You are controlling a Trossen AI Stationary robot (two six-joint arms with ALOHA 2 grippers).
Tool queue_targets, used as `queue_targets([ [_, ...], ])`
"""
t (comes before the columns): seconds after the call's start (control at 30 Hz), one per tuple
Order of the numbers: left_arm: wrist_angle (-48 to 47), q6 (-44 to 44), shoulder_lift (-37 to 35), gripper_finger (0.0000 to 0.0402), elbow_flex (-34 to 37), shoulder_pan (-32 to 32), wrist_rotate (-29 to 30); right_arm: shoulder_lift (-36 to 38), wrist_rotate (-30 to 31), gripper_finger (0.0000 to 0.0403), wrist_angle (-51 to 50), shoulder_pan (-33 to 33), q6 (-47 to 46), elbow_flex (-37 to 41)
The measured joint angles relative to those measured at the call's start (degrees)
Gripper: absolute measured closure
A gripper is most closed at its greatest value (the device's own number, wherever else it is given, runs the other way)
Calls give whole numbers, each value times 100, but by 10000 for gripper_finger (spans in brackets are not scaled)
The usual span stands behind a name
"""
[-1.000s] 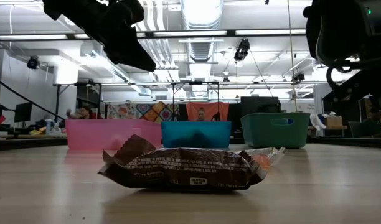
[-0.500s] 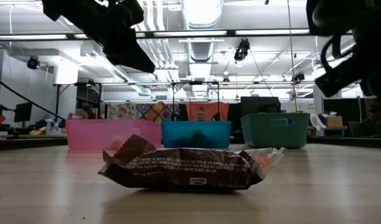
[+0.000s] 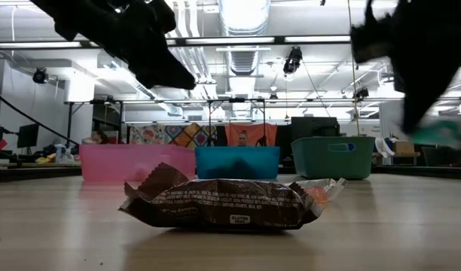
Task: Sort candy
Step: Put the blue candy into the red bin
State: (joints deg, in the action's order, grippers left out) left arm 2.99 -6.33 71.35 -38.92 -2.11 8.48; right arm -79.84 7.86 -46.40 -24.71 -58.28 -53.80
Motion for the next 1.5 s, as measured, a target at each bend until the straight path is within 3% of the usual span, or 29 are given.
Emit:
queue_targets([
  [0.23,1156,16,9,302,295,-35,-291,137,618,394,1547,208,1726,0],
  [0.4,2198,131,122,302,489,-33,-1169,97,725,394,2927,465,3438,26],
  [0.5,2435,134,242,302,496,-37,-1405,93,711,394,3534,630,4377,48],
  [0.6,2490,206,402,302,463,-32,-1404,97,620,394,4060,843,5082,48],
  [0.73,2532,348,615,302,360,-33,-1405,97,-153,394,4757,1229,5779,52],
  [1.0,2853,571,998,290,145,-33,-1407,97,-1889,394,5641,1988,6547,50],
  [1.5,3199,581,1576,261,-304,-33,-1521,82,-2013,394,5699,2289,6886,50],
])
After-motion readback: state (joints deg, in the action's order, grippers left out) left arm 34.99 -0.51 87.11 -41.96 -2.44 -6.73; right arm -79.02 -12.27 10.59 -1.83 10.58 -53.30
